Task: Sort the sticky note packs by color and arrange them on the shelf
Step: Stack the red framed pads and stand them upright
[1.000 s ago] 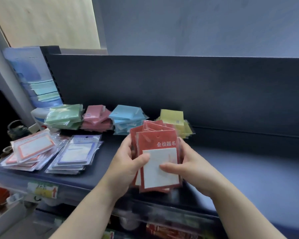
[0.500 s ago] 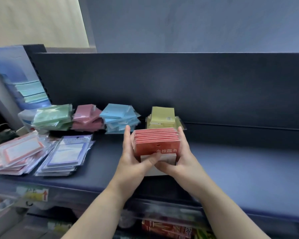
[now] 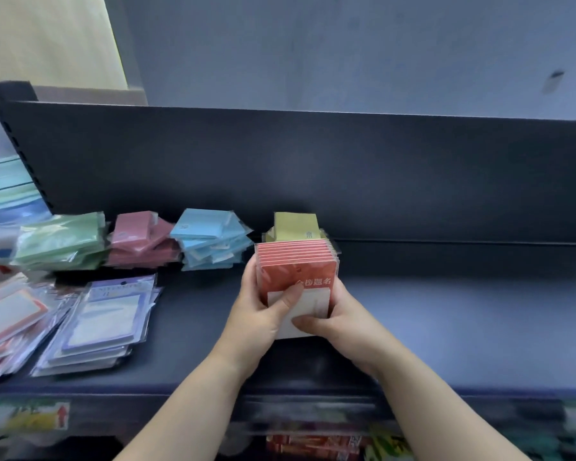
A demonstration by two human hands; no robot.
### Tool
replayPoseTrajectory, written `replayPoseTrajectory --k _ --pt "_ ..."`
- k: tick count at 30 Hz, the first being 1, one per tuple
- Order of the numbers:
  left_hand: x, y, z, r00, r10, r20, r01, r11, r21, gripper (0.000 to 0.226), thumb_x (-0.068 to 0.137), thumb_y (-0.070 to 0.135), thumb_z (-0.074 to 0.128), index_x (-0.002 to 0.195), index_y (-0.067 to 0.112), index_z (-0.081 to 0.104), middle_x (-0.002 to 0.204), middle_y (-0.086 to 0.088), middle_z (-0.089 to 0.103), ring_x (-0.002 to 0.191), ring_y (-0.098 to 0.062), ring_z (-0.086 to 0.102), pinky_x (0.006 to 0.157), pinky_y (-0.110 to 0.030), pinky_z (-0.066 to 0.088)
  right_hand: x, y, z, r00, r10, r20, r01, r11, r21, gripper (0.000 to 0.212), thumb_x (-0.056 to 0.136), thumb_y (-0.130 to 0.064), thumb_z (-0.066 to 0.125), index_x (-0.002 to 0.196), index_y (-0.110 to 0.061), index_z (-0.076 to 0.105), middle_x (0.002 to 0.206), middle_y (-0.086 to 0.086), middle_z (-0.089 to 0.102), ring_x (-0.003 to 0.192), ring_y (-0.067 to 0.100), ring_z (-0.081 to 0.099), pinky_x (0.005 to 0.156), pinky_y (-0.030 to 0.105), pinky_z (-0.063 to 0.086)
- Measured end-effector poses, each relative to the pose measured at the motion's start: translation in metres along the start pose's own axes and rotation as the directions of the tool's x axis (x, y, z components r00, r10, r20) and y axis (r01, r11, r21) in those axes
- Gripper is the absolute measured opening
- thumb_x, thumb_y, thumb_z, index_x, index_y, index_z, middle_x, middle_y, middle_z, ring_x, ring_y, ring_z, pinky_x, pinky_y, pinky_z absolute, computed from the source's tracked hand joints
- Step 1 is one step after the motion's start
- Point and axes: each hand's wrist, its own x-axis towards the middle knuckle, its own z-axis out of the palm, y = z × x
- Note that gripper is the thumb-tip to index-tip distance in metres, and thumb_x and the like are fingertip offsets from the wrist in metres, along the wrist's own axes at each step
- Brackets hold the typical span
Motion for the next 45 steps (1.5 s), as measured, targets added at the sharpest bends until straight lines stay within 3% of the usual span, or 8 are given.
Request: replayPoseTrajectory --k 4,8,12,14,21,27,33,45 --pt "0.0 -0.003 -0.003 1.0 -0.025 0.013 0.025 1.0 -0.003 0.068 0.079 0.024 0.067 0.139 0.025 0.037 0.122 0.004 0.065 0.113 -0.014 0.062 0.088 -0.026 0.052 0.001 0.004 -0.001 0.998 0.065 -0.014 -0.066 0.995 -0.069 0.071 0.079 0.0 0.071 0.131 -0.038 0.04 0.116 -0.011 0.066 0.109 0.006 0.061 0.093 0.029 0.05" --pt "0.001 -0.006 -0.005 0.999 -0.028 0.018 0.027 0.998 0.061 0.068 0.076 0.04 0.072 0.135 0.032 0.038 0.119 0.01 0.066 0.112 -0.01 0.062 0.093 -0.032 0.05 0.002 0.006 -0.004 0.994 0.103 -0.026 -0.106 0.986 -0.132 0.072 0.078 -0.006 0.073 0.133 -0.034 0.038 0.116 -0.011 0.065 0.109 0.004 0.061 0.093 0.03 0.051" --pt "0.001 -0.005 -0.007 0.999 -0.029 0.032 0.023 0.989 0.147 0.072 0.073 0.05 0.071 0.134 0.035 0.036 0.12 0.015 0.063 0.111 -0.001 0.059 0.092 -0.024 0.047 0.003 0.006 -0.007 0.994 0.108 -0.005 -0.107 0.972 -0.208 0.074 0.078 -0.014 0.075 0.136 -0.032 0.032 0.12 -0.016 0.06 0.11 -0.003 0.057 0.092 0.021 0.049" --pt "0.002 -0.004 -0.011 0.996 -0.039 0.077 0.021 0.975 0.219 0.074 0.073 0.047 0.072 0.135 0.036 0.032 0.121 0.018 0.06 0.111 0.004 0.057 0.089 -0.017 0.046 0.002 0.006 -0.011 0.994 0.109 0.001 -0.105 0.961 -0.257 0.075 0.079 -0.018 0.075 0.138 -0.032 0.03 0.123 -0.018 0.056 0.111 -0.008 0.053 0.091 0.015 0.047" --pt "0.015 -0.002 -0.001 0.958 -0.125 0.259 -0.052 0.81 0.584 0.081 0.076 0.027 0.076 0.137 0.032 0.023 0.125 0.017 0.053 0.116 -0.001 0.052 0.097 -0.027 0.045 -0.011 0.006 -0.044 0.995 0.088 -0.037 -0.096 0.92 -0.379 0.078 0.076 -0.026 0.078 0.137 -0.034 0.031 0.126 -0.02 0.05 0.112 -0.011 0.049 0.089 0.01 0.043" --pt "0.037 -0.005 0.048 0.93 -0.202 0.308 -0.053 0.754 0.654 0.08 0.066 0.03 0.083 0.127 0.032 0.031 0.114 0.017 0.059 0.105 -0.001 0.057 0.091 -0.031 0.051 -0.025 0.014 -0.099 0.994 0.095 -0.05 -0.106 0.926 -0.363 0.082 0.068 -0.023 0.084 0.132 -0.038 0.035 0.124 -0.016 0.053 0.111 -0.002 0.055 0.09 0.02 0.049" --pt "0.065 -0.021 0.116 0.927 -0.213 0.31 -0.071 0.711 0.7 0.092 0.048 0.049 0.079 0.127 0.033 0.035 0.114 0.016 0.062 0.105 -0.004 0.06 0.092 -0.037 0.052 -0.033 0.03 -0.175 0.993 0.105 -0.055 -0.118 0.921 -0.37 0.085 0.059 -0.031 0.084 0.128 -0.043 0.036 0.122 -0.015 0.056 0.11 0.003 0.057 0.094 0.035 0.051" --pt "0.112 -0.061 0.277 0.936 -0.211 0.283 -0.053 0.708 0.704 0.076 0.066 0.03 0.084 0.124 0.031 0.035 0.113 0.014 0.06 0.103 -0.006 0.06 0.091 -0.035 0.052 -0.055 0.05 -0.339 0.993 0.116 -0.036 -0.121 0.922 -0.368 0.077 0.068 -0.013 0.082 0.125 -0.041 0.04 0.115 -0.017 0.061 0.108 0.002 0.058 0.092 0.026 0.05"
